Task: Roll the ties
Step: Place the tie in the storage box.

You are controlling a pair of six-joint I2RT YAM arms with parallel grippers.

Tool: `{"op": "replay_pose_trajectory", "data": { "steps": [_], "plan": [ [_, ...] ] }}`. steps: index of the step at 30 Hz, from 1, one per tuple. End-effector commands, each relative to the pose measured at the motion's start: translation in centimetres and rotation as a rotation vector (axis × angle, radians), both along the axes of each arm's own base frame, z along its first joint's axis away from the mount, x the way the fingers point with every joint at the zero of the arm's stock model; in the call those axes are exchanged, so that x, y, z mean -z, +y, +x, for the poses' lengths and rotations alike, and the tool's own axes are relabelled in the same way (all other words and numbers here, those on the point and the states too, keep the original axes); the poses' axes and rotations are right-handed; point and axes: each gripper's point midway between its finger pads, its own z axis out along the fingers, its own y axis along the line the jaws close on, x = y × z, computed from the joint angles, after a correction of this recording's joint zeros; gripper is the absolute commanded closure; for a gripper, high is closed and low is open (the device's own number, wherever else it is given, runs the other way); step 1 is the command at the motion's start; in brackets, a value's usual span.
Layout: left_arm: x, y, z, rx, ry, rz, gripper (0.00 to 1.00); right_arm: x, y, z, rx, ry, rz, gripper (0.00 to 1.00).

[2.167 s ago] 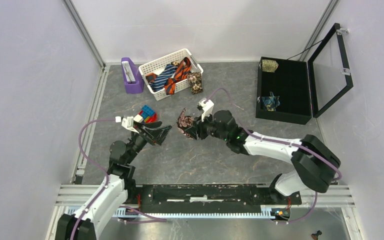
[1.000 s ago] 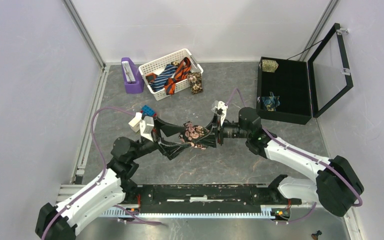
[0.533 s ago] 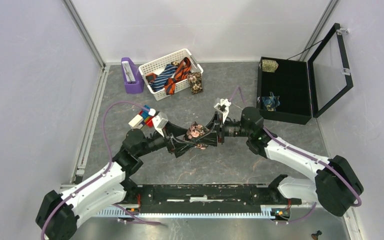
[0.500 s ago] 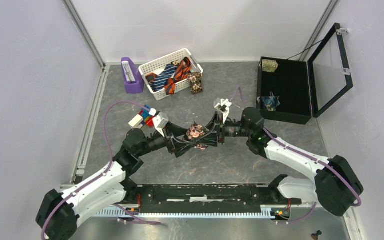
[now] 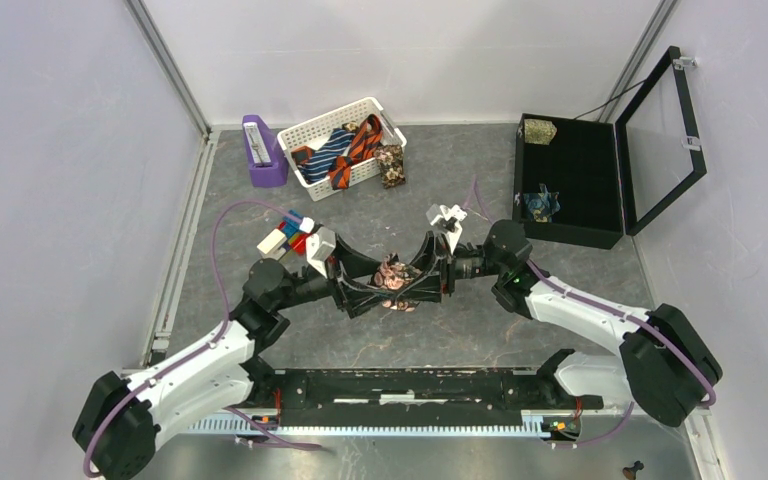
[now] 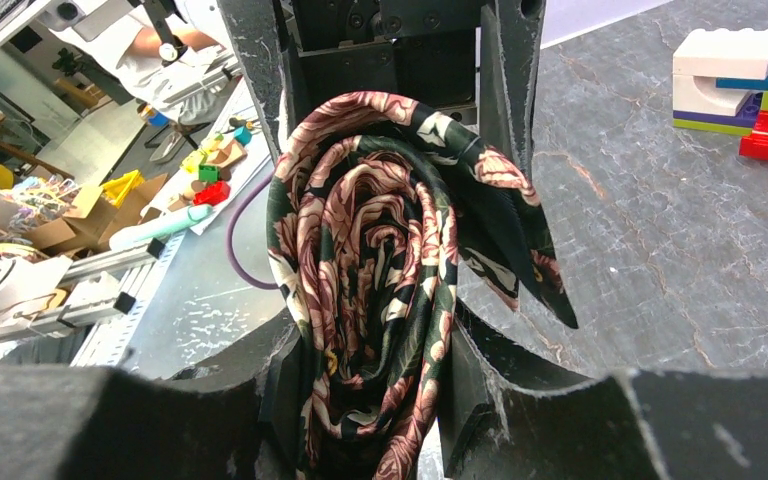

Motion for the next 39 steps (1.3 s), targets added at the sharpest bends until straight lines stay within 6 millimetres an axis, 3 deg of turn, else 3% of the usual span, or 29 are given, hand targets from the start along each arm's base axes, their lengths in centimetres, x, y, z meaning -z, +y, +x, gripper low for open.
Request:
{"op": "replay_pose_trajectory", "data": {
  "steps": [1,6,7,10,17,20,24,27,31,35,39],
  "plan": [
    [-2.7,-0.5,-0.9,0.068,-0.02,-0.088,0.28,-0.7,-0.1,-1.1,-0.069,-0.075,0.031,0.99],
    [-2.5,-1.2,-1.3,0.109,-0.025,-0.08,0.48,-0.3,0.3,-1.0,-0.073,-0.079,0.016,1.0],
    [-2.3,-1.3,-1.3,0.11,-0.022,-0.075,0.48,-0.1,0.4,-0.9,-0.077,-0.086,0.007,1.0],
    [-1.3,-1.6,-1.0,0.102,-0.014,-0.059,0.35,0.9,1.0,-0.8,-0.075,-0.089,-0.024,1.0],
    [1.4,-1.3,-1.3,0.09,0.029,-0.069,0.34,3.2,1.8,-0.8,-0.065,-0.058,-0.035,1.0],
    [2.1,-0.6,-1.4,0.052,0.042,-0.082,0.16,3.7,2.1,-0.4,-0.056,-0.02,-0.041,1.0],
    [3.1,1.1,-1.3,-0.045,-0.054,-0.066,0.02,3.4,2.2,-0.4,-0.065,-0.022,-0.037,1.0],
    [3.4,1.8,-1.7,-0.084,-0.202,-0.074,0.0,3.6,2.1,-0.2,-0.062,0.001,-0.069,1.0],
    [3.1,1.9,-2.3,-0.093,-0.374,-0.087,0.0,5.5,2.0,0.6,-0.031,0.104,-0.189,1.0],
    [4.0,1.9,0.4,-0.194,-0.337,0.014,0.0,6.2,1.7,0.5,0.004,0.235,-0.222,1.0],
    [1.2,3.1,0.5,-0.264,-0.432,-0.043,0.0,6.0,0.7,0.4,0.03,0.281,-0.226,1.0]
  ]
}}
